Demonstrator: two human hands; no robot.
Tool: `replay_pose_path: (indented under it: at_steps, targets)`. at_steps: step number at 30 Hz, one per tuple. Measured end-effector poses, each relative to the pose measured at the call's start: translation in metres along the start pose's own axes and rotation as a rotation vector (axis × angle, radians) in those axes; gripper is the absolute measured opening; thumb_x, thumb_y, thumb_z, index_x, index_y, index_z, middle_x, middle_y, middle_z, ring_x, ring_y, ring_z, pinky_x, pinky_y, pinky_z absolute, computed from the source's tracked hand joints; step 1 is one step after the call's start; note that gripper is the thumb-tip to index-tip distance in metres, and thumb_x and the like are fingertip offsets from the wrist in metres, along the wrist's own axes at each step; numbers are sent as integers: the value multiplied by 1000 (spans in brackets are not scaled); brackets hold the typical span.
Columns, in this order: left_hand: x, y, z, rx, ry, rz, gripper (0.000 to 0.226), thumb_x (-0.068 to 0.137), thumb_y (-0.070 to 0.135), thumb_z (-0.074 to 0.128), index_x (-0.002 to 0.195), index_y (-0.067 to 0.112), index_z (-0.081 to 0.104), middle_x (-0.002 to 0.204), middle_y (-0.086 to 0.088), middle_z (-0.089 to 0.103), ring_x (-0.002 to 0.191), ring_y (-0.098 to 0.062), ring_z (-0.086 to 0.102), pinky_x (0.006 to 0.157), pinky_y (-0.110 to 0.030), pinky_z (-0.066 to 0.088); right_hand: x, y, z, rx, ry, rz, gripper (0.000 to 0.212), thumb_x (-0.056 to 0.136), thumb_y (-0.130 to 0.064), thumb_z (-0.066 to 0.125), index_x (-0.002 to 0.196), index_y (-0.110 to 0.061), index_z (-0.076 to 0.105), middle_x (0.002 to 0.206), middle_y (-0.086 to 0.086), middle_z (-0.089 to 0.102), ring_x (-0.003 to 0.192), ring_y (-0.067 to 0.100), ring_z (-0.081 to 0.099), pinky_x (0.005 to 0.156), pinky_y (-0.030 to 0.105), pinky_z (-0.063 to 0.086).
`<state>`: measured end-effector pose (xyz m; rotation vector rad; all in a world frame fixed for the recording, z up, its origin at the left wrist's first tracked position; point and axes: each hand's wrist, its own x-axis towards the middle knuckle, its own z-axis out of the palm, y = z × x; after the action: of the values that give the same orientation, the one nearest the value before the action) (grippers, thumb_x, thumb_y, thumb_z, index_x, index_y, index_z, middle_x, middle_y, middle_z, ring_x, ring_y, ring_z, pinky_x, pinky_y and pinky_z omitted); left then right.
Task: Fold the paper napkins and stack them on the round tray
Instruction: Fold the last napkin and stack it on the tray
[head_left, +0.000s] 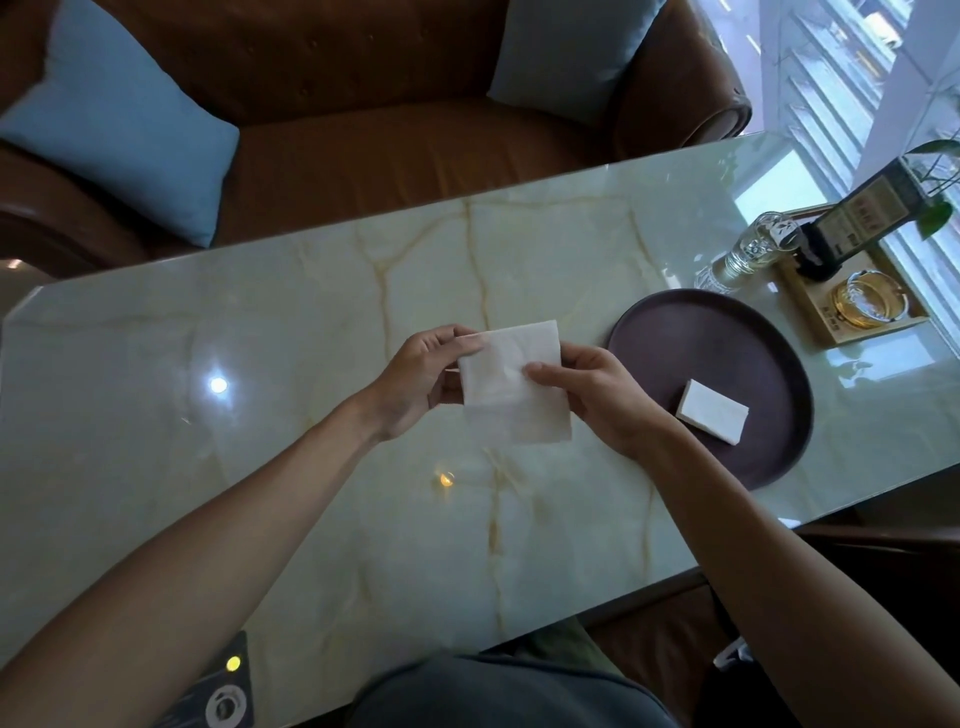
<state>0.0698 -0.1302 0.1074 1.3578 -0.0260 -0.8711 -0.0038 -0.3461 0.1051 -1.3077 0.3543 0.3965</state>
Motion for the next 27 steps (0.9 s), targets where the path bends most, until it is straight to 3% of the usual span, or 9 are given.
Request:
replay_pose_path:
  at_steps: [1,3,6,11,15,17,21,25,27]
  targets:
    - [-2,-4,-1,-20,-35,-11,11,98,19,61,100,14,71,87,-5,71,70,-21,69,71,-36,58,1,0,0,-2,30,-3,23,93,-5,67,115,-5,75,109,13,77,99,25,71,93,41,55]
    - [-5,-13,-3,4,-83,-33,29,95,17,66,123,9,67,106,-16,73,83,-31,72,80,-43,61,3,-1,0,-23,83,-5,23,94,-5,67,115,-1,74,105,14,77,94,25,71,87,39,57]
    - [-7,-22,-1,34,-71,-33,39,94,9,68,132,9,62,112,-22,73,92,-36,72,82,-46,61,6,0,0,-66,150,-2,21,94,-5,67,113,0,75,103,14,77,89,23,71,83,38,56]
    - [-7,-24,5,88,-21,-7,33,93,6,68,126,9,66,95,-14,77,71,-25,75,67,-36,60,5,3,-4,-85,161,-23,22,94,-2,65,113,-4,75,107,15,77,92,25,71,86,41,56]
    - [-5,-22,1,74,50,26,21,96,6,65,116,5,69,98,-16,74,75,-28,71,65,-35,59,3,4,-8,-110,154,-74,28,95,6,58,102,-10,79,100,8,77,93,20,70,83,35,58]
    - [-5,-22,-2,70,66,47,13,98,5,61,106,9,71,97,-13,72,78,-28,66,69,-37,59,2,3,-7,-99,156,-75,33,95,9,53,92,-11,79,97,4,77,91,18,70,81,30,57]
    - [-5,-22,-3,43,80,63,26,99,-1,52,101,15,73,97,-7,75,85,-22,67,84,-39,57,1,3,-5,-17,167,-20,41,95,7,42,82,-10,77,94,5,76,86,19,70,81,33,56]
    - [-7,-21,-3,17,92,62,30,98,-4,50,98,13,75,96,-4,76,87,-16,70,88,-39,58,6,4,-4,209,144,86,34,92,-10,39,103,-7,72,105,15,74,88,28,67,74,37,54]
    - [-8,-21,-5,-7,79,52,30,95,-4,49,99,12,75,99,-7,75,88,-21,68,91,-45,57,9,4,-3,177,147,96,30,97,-17,46,111,-8,70,109,15,73,91,28,67,77,39,53]
